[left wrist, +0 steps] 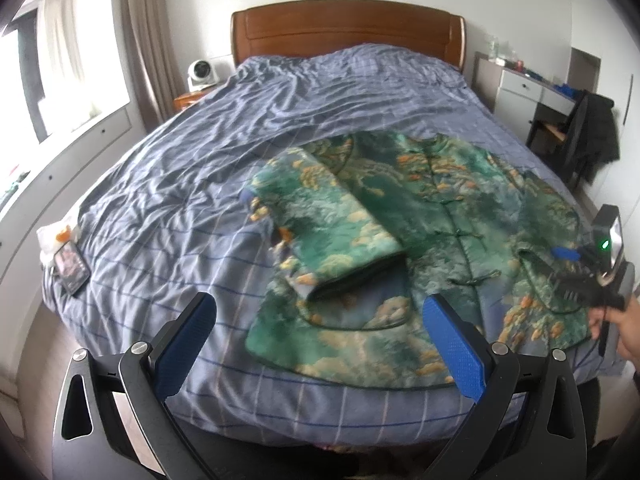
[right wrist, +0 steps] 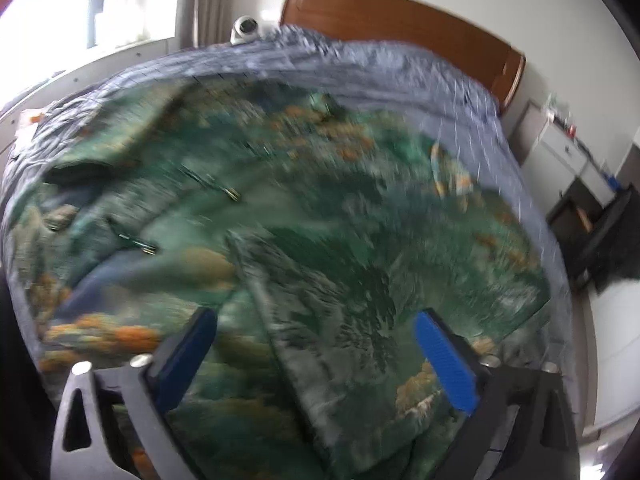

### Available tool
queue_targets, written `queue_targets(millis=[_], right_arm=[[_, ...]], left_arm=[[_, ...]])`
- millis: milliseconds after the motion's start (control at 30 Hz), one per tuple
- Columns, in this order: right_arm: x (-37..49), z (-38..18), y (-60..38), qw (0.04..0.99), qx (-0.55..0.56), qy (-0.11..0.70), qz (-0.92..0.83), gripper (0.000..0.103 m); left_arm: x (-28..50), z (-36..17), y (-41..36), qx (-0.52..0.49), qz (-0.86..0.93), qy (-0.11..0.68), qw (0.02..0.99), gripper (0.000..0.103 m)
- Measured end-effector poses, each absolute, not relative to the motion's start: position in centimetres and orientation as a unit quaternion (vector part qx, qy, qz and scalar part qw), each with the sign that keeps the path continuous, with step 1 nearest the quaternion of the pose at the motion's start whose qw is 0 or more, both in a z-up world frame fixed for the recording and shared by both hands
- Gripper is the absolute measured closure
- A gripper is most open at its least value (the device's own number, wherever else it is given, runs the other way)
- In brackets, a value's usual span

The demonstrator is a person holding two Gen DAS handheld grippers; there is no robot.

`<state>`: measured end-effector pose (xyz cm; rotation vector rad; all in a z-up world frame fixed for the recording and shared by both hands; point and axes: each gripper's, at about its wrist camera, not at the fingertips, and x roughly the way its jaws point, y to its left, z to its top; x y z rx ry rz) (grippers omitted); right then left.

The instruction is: Fold large clothes

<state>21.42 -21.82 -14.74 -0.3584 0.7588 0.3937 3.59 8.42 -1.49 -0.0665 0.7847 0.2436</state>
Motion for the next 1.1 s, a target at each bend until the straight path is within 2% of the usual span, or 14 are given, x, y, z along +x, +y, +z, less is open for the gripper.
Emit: queue_targets(millis=[67,100,133,367,500,667,867,933,967,1000,1100], right_arm=[[21.8,-14.3,-23.2,0.896,-0.120,0.379,0.196,0.078],[21.6,-13.8,-23.9,0.901,-0.098,0.379,0.188,0.090],[21.2,-12.8,-24.7,0.907,-0.081,0.374,0.174,0.091],[15.9,-2.8,-32.6,0.959,-0.018,0.270,0.084,0.091],[14.3,0.4,-39.0,0.974,0.001,0.227,-0.019,0.091],[16.2,-1.8,-46.2,0.956,0.001,0.270,-0.116,0.091],[16.9,-5.6,-51.3,0.933,0.064,0.315,-0.163,0.091],[16.6,-6.3,-51.3,0.928,0.061,0.318,-0.183,0.076],[16.3,-6.4,-51.0,0.925,0.051,0.318,-0.201,0.058],[15.8,-6.5,-50.7,0.924,0.040,0.317,-0.212,0.048],[14.4,-6.4,-49.2,0.927,0.020,0.309,-0.213,0.047]], left_arm=[[3.6,-1.8,8.8,-0.033,0.123,0.386,0.913,0.000],[3.6,-2.0,9.0,-0.034,0.125,0.388,0.912,0.000],[3.8,-2.2,9.1,-0.034,0.125,0.391,0.911,0.000],[5.4,-2.5,8.8,-0.019,0.104,0.392,0.914,0.000],[6.8,-1.9,8.8,-0.002,0.069,0.377,0.924,0.000],[9.5,-1.9,8.5,0.045,0.002,0.376,0.926,0.000],[11.7,-3.2,8.2,0.101,-0.040,0.382,0.918,0.000],[12.6,-3.8,8.7,0.100,-0.045,0.393,0.913,0.000],[12.9,-4.1,8.8,0.098,-0.048,0.397,0.911,0.000],[13.2,-4.6,8.9,0.096,-0.053,0.402,0.909,0.000],[14.3,-6.6,8.1,0.126,-0.072,0.416,0.897,0.000]])
